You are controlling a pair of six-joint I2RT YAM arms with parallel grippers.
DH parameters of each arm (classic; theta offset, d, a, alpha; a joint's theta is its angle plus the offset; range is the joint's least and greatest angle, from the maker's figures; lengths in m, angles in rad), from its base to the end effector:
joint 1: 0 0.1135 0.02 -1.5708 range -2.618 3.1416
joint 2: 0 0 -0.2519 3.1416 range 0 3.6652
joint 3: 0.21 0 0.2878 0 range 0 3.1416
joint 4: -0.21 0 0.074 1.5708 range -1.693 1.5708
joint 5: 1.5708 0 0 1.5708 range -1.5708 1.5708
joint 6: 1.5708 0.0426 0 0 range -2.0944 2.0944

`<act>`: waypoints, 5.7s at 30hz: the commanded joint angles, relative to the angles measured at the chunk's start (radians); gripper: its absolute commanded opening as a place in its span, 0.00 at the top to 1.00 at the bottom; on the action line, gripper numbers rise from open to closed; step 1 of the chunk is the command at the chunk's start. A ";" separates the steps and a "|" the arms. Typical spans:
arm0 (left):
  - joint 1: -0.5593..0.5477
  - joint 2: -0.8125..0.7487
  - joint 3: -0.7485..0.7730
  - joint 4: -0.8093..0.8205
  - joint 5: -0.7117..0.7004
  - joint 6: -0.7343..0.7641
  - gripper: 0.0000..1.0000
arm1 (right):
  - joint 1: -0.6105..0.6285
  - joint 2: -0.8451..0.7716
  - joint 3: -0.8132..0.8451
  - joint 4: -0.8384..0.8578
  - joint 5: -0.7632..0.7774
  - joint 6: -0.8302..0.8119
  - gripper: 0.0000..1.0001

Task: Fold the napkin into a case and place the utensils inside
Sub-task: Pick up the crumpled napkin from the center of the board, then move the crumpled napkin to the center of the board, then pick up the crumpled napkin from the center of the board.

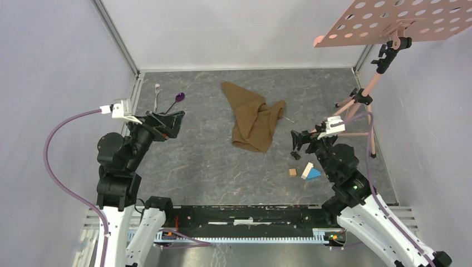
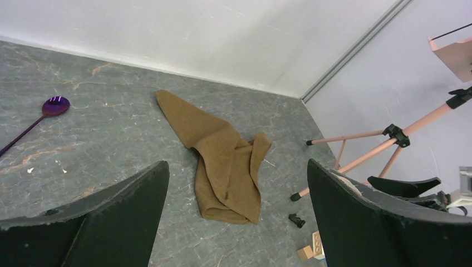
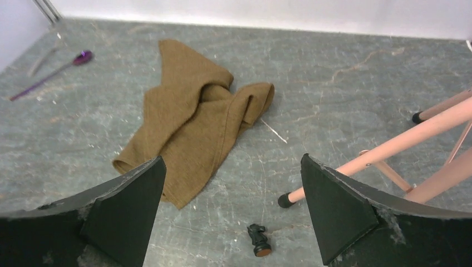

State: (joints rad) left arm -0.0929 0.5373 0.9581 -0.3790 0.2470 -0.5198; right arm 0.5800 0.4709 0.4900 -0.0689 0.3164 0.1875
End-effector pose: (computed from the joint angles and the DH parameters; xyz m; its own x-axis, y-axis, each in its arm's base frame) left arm 0.1496 -0.0244 0.4170 -0.1294 -0.4717 -0.8722 0.3098 0.8164 -0.4874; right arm 0.1663 0.0931 0.2874 -0.0895 0.1531 -0.9841 -0.2485 0.9534 0.1710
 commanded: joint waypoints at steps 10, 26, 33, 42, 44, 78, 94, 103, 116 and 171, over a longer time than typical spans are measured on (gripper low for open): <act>-0.039 0.274 -0.090 -0.037 0.117 -0.088 0.00 | 0.125 0.637 0.228 0.031 -0.112 0.080 0.02; -0.311 0.790 -0.108 0.312 -0.012 -0.297 0.02 | 0.168 1.181 0.414 0.081 0.120 0.248 0.17; -0.297 1.237 0.190 0.410 0.007 -0.362 0.08 | 0.165 1.154 0.324 0.137 0.097 0.205 0.33; -0.290 1.539 0.478 0.345 -0.031 -0.343 0.27 | 0.165 1.120 0.247 0.165 0.049 0.164 0.38; -0.289 1.583 0.521 0.321 -0.031 -0.323 0.36 | 0.165 1.114 0.240 0.167 0.042 0.154 0.38; -0.323 0.450 -0.293 -0.116 -0.346 -0.333 0.10 | 0.202 1.151 0.443 -0.291 -0.046 0.551 0.28; -0.322 0.459 -0.206 -0.319 -0.620 -0.404 0.07 | 0.201 1.237 0.516 -0.302 0.056 0.645 0.43; -0.322 0.484 -0.204 -0.325 -0.609 -0.398 0.01 | 0.201 1.269 0.491 -0.297 0.105 0.667 0.59; -0.229 0.644 -0.223 -0.281 -0.532 -0.438 0.06 | 0.204 1.165 0.471 -0.215 0.181 0.431 0.62; -0.218 0.821 -0.200 -0.297 -0.699 -0.460 0.38 | 0.173 0.995 0.323 -0.029 0.066 0.299 1.00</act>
State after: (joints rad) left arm -0.3161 1.3663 0.7208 -0.6716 -0.3435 -0.9268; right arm 0.7536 1.4929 0.8345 -0.1318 0.3935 0.5152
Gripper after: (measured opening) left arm 0.624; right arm 0.010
